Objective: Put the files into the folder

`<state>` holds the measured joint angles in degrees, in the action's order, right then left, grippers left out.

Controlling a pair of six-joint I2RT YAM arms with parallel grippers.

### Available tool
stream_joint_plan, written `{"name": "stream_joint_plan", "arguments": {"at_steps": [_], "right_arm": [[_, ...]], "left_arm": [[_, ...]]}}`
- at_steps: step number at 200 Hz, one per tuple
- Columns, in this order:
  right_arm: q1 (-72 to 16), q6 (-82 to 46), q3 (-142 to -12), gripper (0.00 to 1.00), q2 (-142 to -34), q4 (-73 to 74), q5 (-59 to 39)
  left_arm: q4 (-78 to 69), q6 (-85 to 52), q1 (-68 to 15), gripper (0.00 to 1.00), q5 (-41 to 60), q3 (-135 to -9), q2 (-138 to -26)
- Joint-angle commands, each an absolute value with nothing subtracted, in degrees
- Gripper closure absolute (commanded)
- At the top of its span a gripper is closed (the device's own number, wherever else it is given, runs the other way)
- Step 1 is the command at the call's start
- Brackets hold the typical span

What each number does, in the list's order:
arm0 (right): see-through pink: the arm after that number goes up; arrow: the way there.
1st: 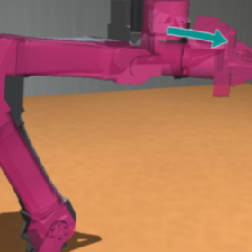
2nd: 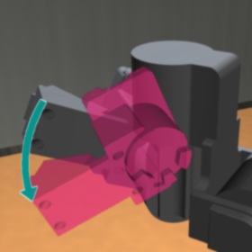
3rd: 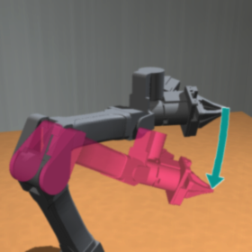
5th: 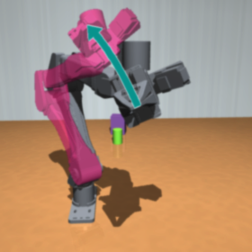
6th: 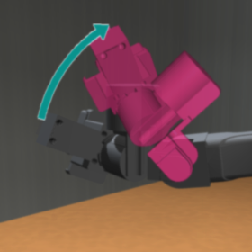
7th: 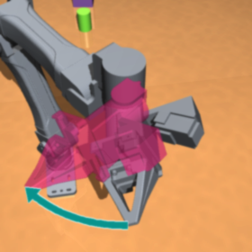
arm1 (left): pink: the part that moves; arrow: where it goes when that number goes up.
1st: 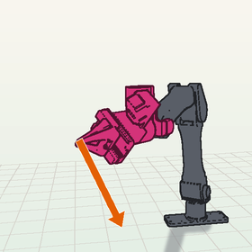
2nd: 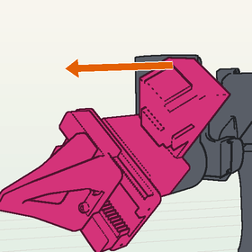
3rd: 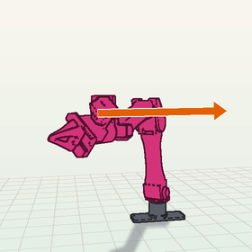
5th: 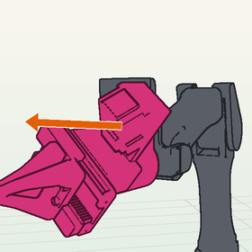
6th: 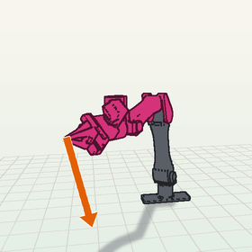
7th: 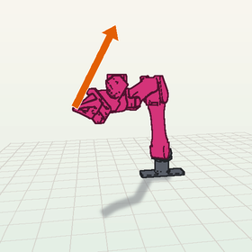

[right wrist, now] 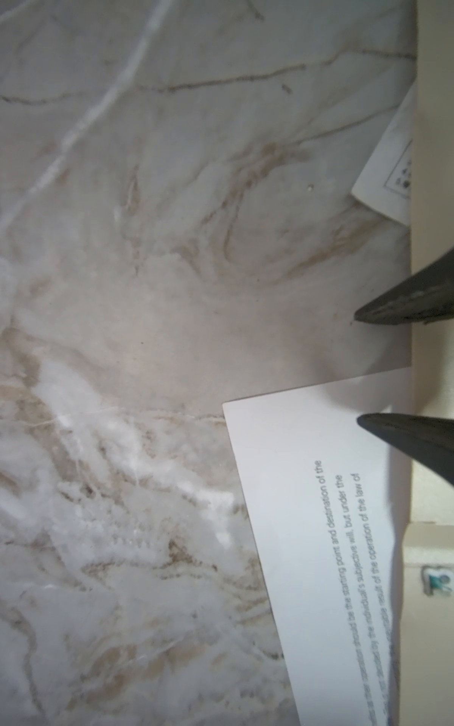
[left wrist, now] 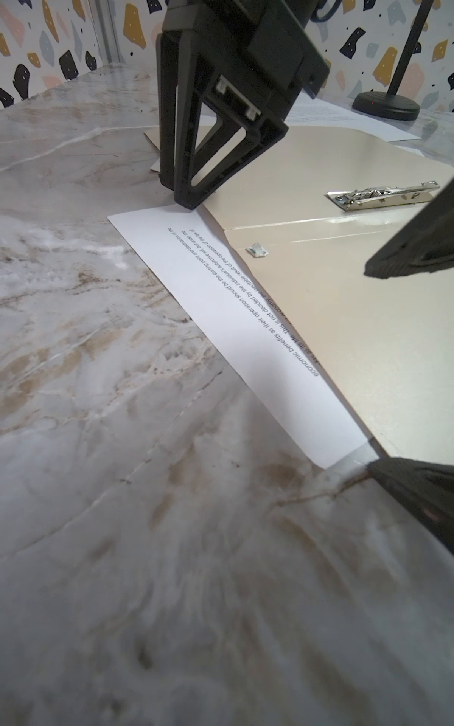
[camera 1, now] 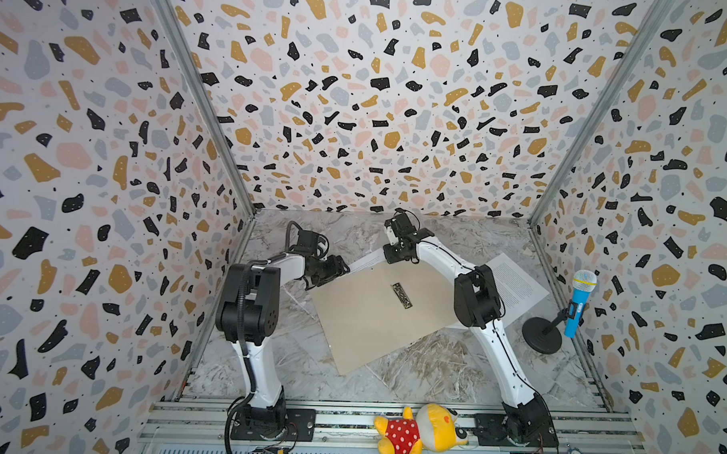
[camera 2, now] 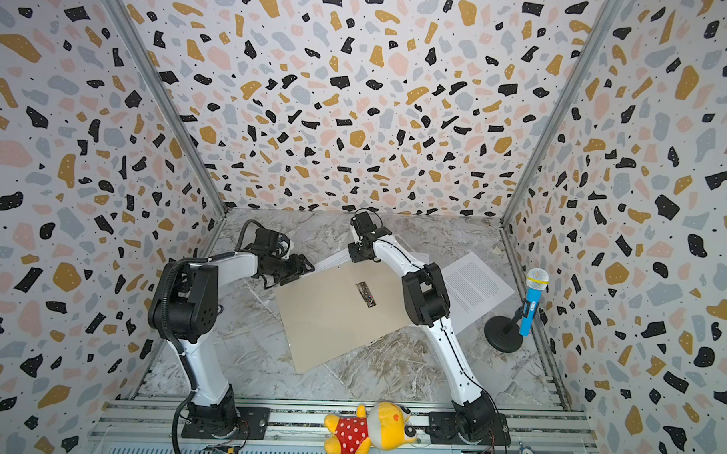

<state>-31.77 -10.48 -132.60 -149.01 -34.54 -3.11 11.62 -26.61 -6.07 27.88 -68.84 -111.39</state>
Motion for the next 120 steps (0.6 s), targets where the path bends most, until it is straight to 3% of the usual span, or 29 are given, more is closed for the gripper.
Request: {"name": "stream_joint_plan", "arguments": {"at_steps": [1,101,120], "right_arm": [[-31.3,-11.4,-129.8,0.61,-149.7,-40.7,-3.7],[-30.8,-12.5,-129.3,0.60,-149.3,-40.8,-4.6],[-30.7,-12.0,-128.4,0.56,-148.1,-39.1,-7.1]], "left_arm": [[10.3,-27.9,-6.1,0.27,27.8,-67.7,-112.4],[8.7,-29.6,-5.9,0.28,28.1,-68.6,-114.0],[9.1,-29.6,-5.9,0.28,28.1,-70.0,-114.9]]}}
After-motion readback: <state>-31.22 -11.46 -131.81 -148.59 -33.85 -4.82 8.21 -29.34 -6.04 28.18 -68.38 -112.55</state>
